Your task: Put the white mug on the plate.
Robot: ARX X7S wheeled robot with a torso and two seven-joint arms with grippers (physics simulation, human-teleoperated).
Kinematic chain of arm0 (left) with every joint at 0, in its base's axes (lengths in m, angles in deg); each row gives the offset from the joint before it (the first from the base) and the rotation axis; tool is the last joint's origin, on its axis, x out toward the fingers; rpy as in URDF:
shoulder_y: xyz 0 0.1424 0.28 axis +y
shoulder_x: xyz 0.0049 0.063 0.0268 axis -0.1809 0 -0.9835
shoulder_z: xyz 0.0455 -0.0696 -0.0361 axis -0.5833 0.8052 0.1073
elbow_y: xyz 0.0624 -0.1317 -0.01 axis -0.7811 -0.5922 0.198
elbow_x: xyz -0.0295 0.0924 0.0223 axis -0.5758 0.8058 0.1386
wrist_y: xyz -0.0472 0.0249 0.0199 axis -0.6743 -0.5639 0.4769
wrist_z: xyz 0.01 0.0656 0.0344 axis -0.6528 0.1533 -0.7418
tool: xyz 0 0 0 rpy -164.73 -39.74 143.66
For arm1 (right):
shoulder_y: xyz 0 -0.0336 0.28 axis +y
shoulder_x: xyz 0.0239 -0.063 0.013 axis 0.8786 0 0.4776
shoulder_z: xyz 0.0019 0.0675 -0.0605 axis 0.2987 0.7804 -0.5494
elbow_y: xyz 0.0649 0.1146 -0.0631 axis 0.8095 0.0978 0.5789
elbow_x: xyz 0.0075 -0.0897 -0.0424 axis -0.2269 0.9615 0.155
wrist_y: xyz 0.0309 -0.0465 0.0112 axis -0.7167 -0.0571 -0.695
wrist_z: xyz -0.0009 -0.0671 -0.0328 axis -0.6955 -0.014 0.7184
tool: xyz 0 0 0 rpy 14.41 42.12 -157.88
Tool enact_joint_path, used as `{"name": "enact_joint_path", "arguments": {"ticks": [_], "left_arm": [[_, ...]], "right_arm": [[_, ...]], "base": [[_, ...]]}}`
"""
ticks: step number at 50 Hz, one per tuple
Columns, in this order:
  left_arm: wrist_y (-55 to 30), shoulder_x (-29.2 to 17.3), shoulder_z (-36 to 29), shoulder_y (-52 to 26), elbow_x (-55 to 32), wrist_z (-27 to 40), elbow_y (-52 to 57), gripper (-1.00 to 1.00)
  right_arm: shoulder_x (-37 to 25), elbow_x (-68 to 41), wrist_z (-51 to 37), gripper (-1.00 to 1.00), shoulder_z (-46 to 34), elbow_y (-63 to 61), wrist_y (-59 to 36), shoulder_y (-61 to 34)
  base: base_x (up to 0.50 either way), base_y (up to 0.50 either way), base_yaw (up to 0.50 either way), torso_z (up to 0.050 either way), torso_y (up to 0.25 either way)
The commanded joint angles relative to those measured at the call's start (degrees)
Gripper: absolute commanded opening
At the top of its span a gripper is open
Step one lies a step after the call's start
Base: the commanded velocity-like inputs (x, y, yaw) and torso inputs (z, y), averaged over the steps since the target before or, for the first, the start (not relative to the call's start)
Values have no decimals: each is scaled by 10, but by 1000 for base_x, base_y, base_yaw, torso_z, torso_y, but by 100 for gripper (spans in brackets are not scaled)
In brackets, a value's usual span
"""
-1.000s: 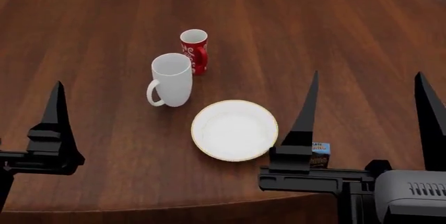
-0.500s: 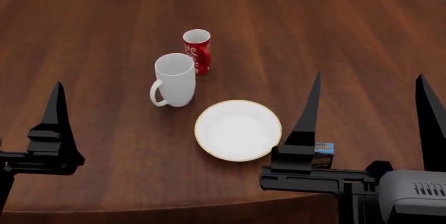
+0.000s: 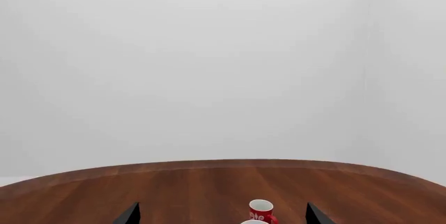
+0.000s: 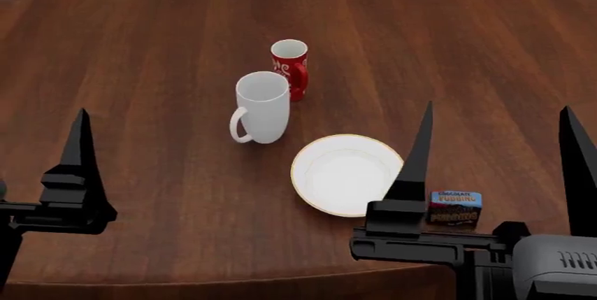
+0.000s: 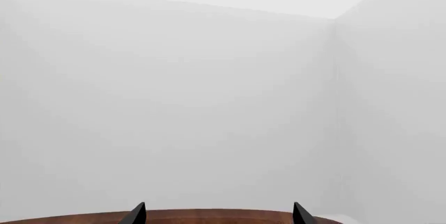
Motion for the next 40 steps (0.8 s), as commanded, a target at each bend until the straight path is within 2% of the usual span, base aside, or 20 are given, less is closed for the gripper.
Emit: {"name": "enact_joint_path", "arguments": {"ticks": [1, 17, 40], "left_arm": [[-1, -2, -4, -2, -3, 4, 2, 100], [2, -5, -8, -1, -5, 7, -2, 100], [4, -9, -10, -3, -11, 14, -3, 100]], "right_arm": [[-4, -4, -3, 100, 0, -1, 2, 4], [-3, -17, -10, 100, 10, 0, 13, 10], [-11, -26, -17, 100, 4, 6, 22, 11]], "base": [[18, 155, 0, 0, 0], [16, 27, 0, 0, 0], [414, -62, 0, 0, 0]]}}
